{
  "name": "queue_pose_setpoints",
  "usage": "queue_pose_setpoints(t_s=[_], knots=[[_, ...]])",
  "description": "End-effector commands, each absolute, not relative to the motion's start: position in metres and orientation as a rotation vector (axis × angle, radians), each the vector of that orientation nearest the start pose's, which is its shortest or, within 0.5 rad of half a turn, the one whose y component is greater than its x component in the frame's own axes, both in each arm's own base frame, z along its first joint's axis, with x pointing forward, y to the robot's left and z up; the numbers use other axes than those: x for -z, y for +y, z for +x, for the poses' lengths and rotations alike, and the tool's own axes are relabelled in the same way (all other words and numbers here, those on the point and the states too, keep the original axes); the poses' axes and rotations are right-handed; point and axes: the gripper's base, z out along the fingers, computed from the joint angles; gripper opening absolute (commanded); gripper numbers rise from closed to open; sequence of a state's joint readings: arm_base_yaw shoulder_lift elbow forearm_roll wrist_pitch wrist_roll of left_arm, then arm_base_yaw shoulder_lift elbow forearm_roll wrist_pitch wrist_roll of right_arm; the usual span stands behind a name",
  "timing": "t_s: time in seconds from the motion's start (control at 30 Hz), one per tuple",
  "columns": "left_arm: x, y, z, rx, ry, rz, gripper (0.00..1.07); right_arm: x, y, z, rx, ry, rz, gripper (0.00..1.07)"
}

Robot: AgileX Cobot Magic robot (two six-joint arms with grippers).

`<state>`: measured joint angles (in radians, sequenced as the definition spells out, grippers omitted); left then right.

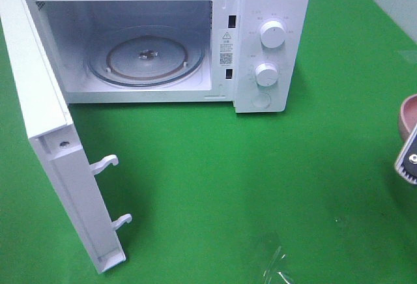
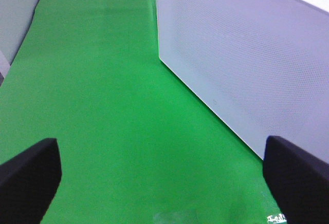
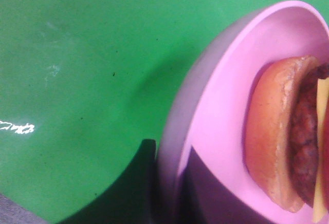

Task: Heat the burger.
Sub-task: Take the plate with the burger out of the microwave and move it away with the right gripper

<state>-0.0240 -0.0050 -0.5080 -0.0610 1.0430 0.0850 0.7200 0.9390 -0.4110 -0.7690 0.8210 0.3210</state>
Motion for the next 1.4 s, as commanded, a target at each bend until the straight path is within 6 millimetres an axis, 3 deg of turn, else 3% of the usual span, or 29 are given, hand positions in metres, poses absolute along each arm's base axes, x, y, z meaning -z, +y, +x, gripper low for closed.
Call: queue_pose_setpoints(t_s=[0.03, 0.57, 1.1, 1.4], knots=[[-0.28, -0.005, -0.009, 0.036, 1.993, 0.108, 1.0, -0.214, 0.056, 0.142, 0.591, 2.303, -0.95, 0.0], [-0.28, -0.005, -0.009, 0.036, 1.993, 0.108, 1.0, -0.175, 0.067, 0.167, 0.667, 2.464, -0.479, 0.0], [-0.28, -0.005, -0.009, 0.036, 1.993, 0.108, 1.0, -0.139, 0.074, 0.183, 0.777, 2.473, -0.399, 0.0], [-0.28, -0.005, -0.009, 0.036, 1.993, 0.108, 1.0, -0.108, 0.073, 0.189, 0.807, 2.544, -0.365, 0.01]])
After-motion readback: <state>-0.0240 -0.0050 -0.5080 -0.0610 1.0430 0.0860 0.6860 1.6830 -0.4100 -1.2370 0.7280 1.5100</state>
